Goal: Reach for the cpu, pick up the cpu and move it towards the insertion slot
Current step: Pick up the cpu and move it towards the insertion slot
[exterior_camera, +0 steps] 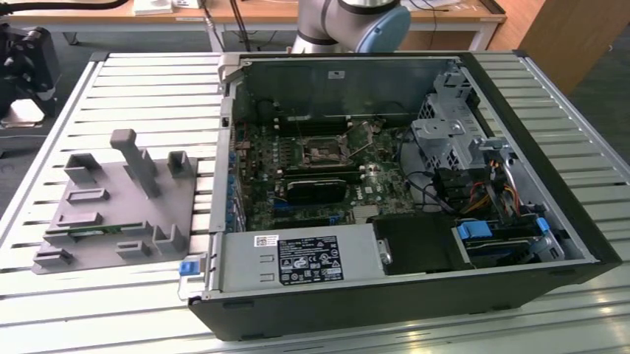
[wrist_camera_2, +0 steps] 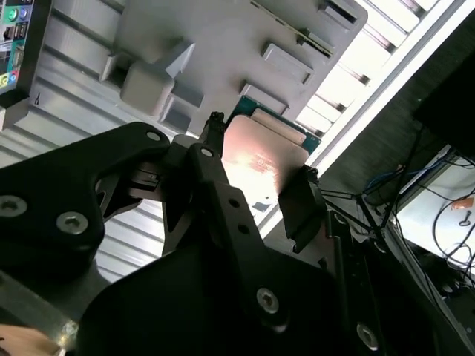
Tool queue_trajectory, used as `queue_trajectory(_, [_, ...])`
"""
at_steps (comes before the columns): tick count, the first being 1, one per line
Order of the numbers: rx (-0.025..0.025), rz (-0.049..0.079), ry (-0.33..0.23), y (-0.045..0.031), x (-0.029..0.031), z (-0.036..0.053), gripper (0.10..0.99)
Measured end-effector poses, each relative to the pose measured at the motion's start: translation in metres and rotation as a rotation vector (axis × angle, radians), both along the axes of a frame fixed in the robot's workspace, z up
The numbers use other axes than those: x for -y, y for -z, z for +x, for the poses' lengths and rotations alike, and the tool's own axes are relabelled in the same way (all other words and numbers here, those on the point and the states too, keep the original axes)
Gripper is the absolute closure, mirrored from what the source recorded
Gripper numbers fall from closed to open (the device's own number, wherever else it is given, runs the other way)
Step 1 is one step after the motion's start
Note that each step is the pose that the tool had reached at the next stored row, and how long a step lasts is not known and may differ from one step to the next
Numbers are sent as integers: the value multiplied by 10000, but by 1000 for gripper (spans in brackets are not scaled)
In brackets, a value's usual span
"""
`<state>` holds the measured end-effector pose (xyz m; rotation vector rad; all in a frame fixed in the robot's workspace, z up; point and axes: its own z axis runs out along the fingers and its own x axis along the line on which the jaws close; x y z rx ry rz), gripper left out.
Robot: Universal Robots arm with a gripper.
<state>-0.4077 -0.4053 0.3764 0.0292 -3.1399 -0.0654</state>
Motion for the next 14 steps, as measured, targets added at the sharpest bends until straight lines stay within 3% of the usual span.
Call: queue_trajectory(14, [1, 3, 0, 0, 0, 528, 541])
